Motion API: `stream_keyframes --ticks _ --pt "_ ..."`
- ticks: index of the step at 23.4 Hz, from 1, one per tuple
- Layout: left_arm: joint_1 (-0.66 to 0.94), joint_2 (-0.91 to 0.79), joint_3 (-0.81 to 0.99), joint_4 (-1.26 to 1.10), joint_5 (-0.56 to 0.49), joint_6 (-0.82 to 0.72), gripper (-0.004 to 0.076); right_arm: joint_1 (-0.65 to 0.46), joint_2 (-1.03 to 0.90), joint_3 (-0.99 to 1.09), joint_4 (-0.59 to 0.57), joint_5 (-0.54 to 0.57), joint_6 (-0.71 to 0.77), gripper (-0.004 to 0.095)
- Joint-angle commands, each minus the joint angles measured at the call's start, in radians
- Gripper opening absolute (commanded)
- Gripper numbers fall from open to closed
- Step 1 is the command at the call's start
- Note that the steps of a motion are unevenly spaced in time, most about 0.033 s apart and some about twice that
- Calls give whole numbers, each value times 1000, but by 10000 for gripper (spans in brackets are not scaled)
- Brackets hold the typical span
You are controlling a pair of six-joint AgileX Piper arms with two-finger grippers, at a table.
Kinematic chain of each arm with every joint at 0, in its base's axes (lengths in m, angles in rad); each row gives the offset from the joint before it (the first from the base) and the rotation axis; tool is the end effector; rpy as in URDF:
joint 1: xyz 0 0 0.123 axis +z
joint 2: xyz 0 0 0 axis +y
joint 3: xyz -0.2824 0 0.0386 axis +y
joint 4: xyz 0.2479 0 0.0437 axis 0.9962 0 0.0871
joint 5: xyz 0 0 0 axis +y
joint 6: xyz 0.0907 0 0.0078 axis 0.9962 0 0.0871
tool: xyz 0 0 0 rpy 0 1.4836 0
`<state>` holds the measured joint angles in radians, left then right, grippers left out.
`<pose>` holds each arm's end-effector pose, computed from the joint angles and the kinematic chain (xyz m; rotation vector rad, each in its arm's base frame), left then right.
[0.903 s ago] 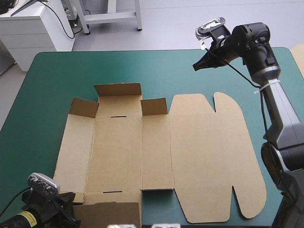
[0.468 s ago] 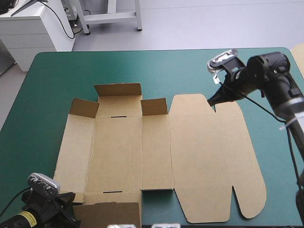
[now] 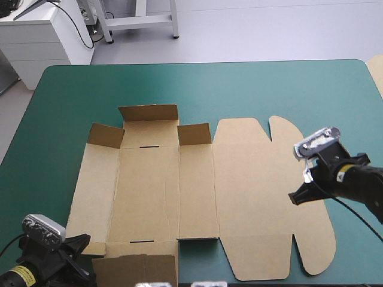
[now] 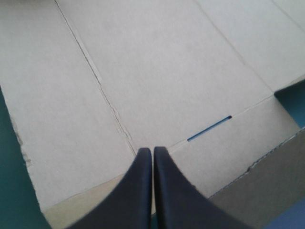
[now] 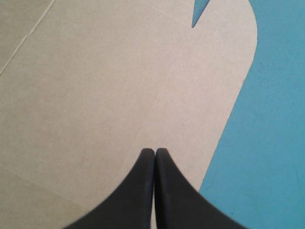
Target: Fold the box
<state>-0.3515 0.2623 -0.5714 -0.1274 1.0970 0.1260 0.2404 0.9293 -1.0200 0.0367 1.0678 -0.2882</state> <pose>0.0240 -0.0198 0.2924 0.5327 2.2149 -0.2782 0.1567 0.0414 0.3676 -0.6351 2.3766 0.0264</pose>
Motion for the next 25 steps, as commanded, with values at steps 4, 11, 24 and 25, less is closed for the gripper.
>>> stream_keyframes --ticks 4,11,24,25 --pt "2 100 -165 47 -43 2 -8 -7 -207 91 -3 -22 57 -15" --pt "2 332 -340 157 -20 2 -8 -7 -392 182 -1 -18 79 -15" --pt "3 830 -677 464 157 38 20 -7 -430 197 1 -23 78 -15" --pt "6 847 -692 466 155 40 20 -7 -430 197 1 -23 78 -15"
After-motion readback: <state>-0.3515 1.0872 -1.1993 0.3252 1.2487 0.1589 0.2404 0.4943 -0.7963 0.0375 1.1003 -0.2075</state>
